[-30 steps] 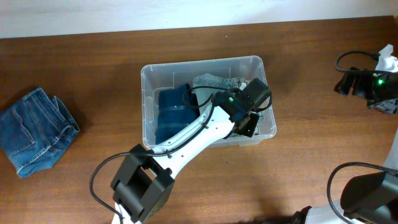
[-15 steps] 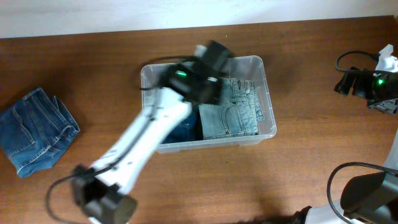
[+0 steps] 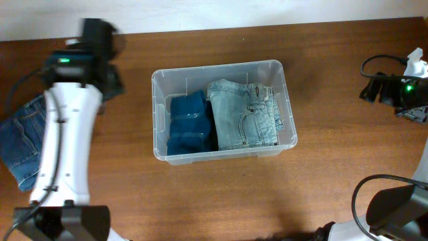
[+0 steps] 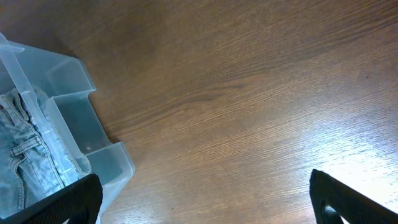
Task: Pack container
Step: 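Lift the left gripper out of the bin and move left to the dark jeans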
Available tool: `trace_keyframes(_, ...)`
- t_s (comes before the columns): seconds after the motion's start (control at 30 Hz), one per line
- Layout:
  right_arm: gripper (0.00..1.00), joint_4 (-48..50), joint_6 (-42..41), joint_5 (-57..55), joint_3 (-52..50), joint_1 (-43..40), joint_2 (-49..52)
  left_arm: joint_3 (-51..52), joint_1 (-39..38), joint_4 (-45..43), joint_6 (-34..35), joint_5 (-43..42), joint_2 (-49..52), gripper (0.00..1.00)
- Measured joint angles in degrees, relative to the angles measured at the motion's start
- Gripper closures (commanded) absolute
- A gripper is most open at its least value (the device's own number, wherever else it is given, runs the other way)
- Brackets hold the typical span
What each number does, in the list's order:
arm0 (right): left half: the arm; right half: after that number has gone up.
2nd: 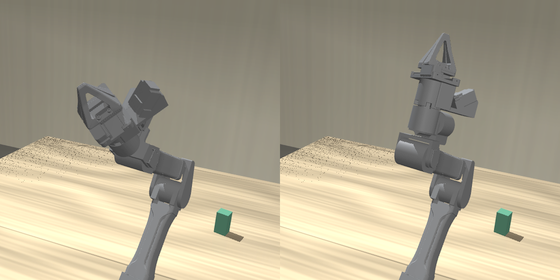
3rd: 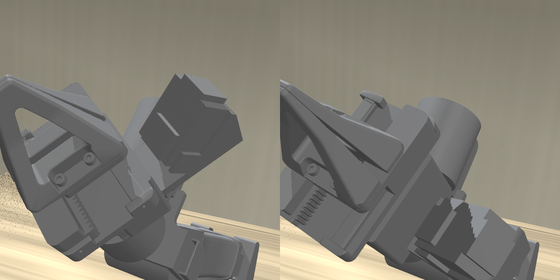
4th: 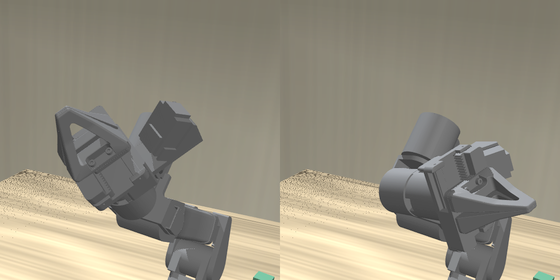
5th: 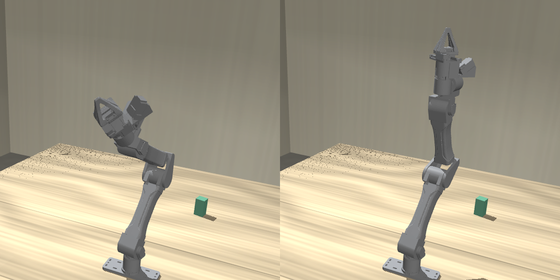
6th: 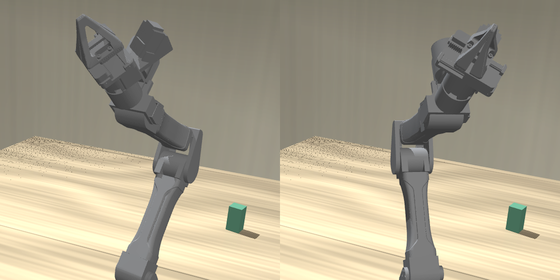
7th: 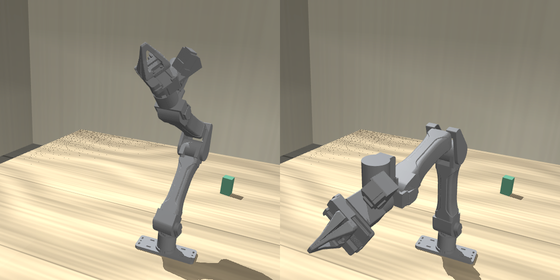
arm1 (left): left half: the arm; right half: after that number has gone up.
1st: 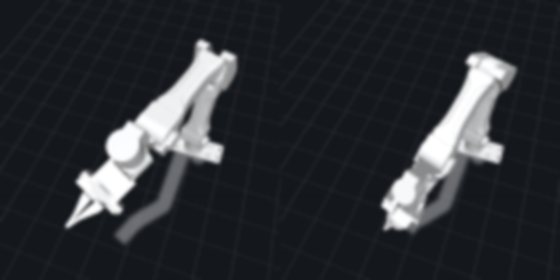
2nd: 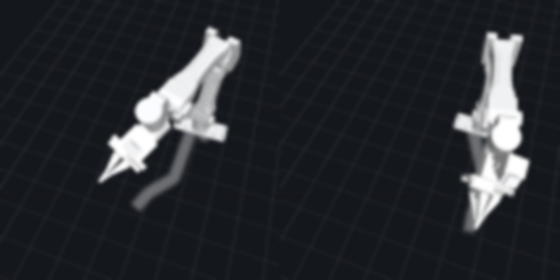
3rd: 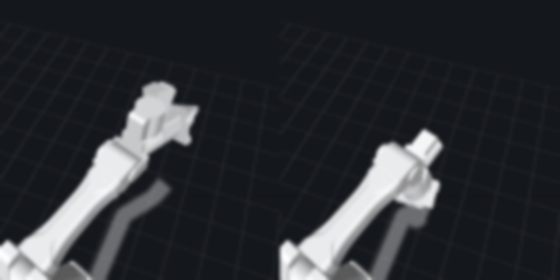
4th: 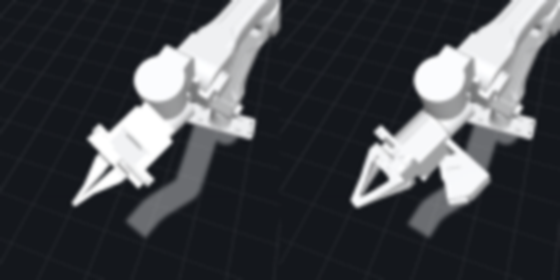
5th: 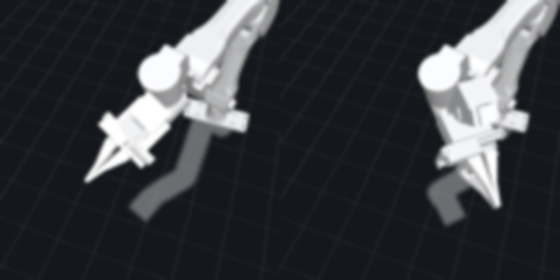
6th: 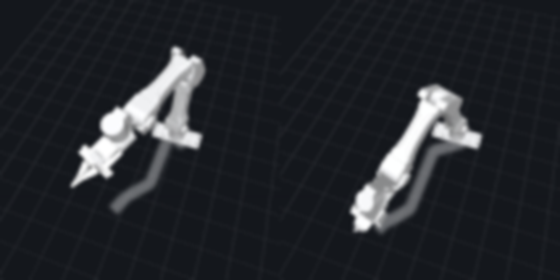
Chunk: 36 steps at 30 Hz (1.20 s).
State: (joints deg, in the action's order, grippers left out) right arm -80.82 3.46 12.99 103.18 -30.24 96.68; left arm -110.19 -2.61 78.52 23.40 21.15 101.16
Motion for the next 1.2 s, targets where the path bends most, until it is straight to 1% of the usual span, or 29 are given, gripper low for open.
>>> trace_keyframes(0.17,0.01,0.00,0.00,-0.02,0.00,0.00,0.00,0.00,11.30,-1.64,0.55,0.70,0.00,0.99)
trace_keyframes(0.27,0.02,0.00,0.02,-0.02,0.00,0.00,0.00,0.00,16.63,-2.93,0.83,0.94,0.00,1.00)
trace_keyframes(0.53,0.02,0.00,0.02,-0.02,0.00,0.00,0.00,0.46,26.10,-6.69,1.11,1.01,0.00,1.00)
trace_keyframes(0.83,0.02,0.00,0.02,-0.02,0.00,0.00,0.00,3.26,32.46,-9.42,1.25,1.46,2.25,1.00)
trace_keyframes(1.2,0.02,0.00,0.00,-0.02,0.00,0.00,0.00,4.70,35.89,-12.81,0.96,1.46,15.34,1.00)
